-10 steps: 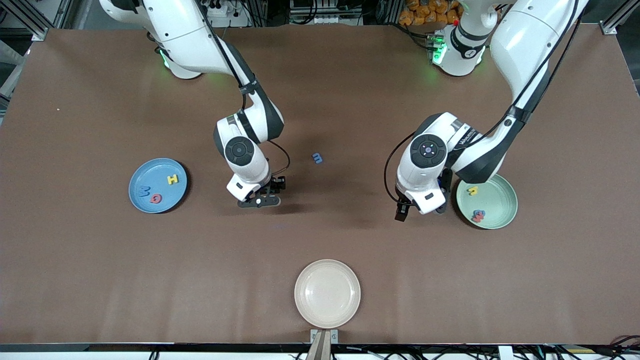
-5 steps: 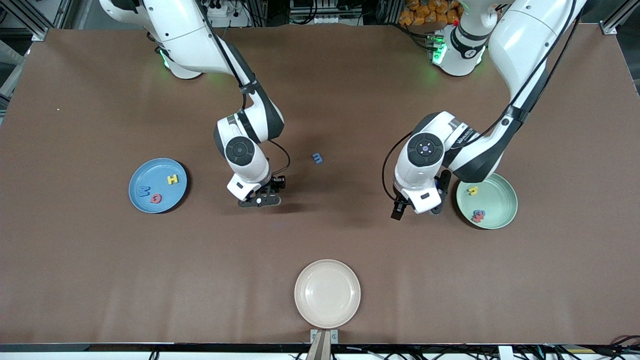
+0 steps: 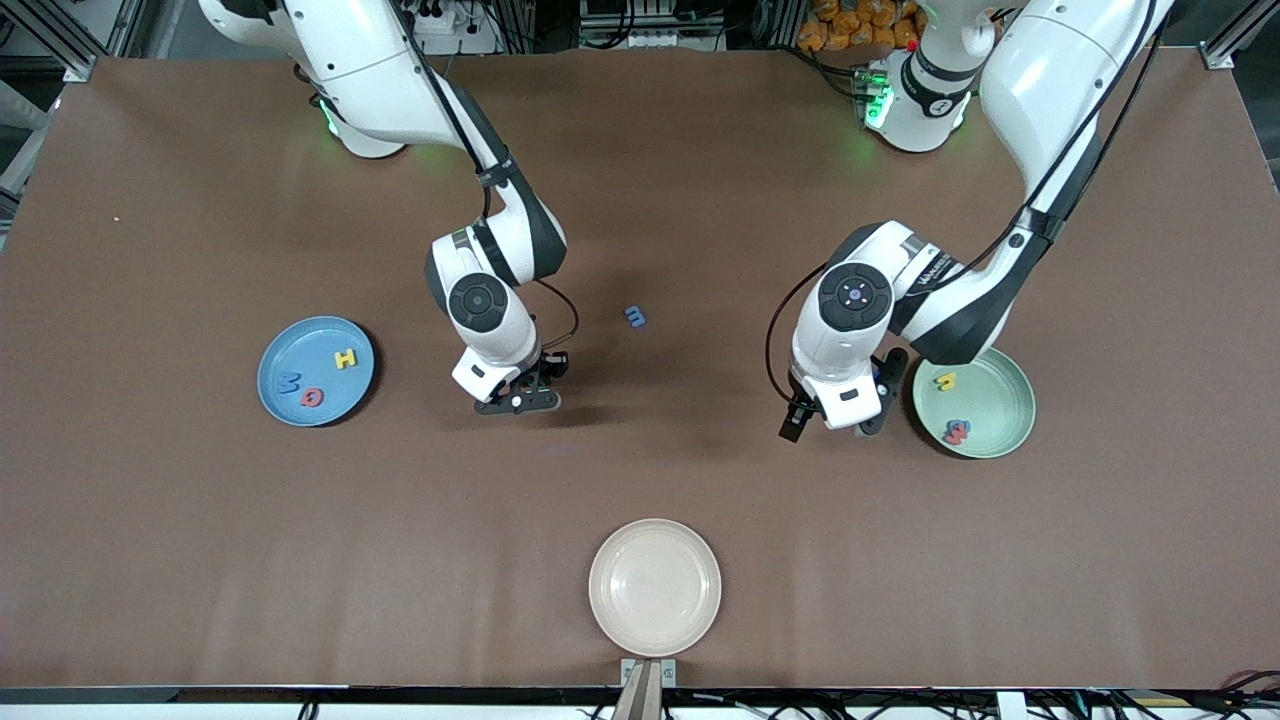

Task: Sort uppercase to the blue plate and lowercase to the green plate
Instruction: 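Place the R on blue with the right gripper while the left gripper reaches e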

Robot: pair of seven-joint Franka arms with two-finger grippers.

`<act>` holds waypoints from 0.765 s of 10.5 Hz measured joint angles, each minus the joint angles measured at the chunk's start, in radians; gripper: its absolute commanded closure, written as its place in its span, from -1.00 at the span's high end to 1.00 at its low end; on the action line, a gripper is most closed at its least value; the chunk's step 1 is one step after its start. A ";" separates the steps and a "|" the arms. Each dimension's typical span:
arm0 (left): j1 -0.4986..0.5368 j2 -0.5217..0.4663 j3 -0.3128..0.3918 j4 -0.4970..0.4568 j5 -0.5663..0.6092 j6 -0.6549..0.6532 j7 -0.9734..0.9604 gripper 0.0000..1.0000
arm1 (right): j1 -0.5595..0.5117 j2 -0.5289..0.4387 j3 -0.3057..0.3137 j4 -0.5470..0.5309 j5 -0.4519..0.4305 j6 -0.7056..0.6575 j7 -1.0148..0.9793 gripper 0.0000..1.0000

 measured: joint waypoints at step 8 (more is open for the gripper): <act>-0.096 0.003 -0.008 -0.004 0.000 -0.004 0.049 1.00 | -0.005 -0.004 -0.002 0.102 0.001 -0.208 -0.067 -0.58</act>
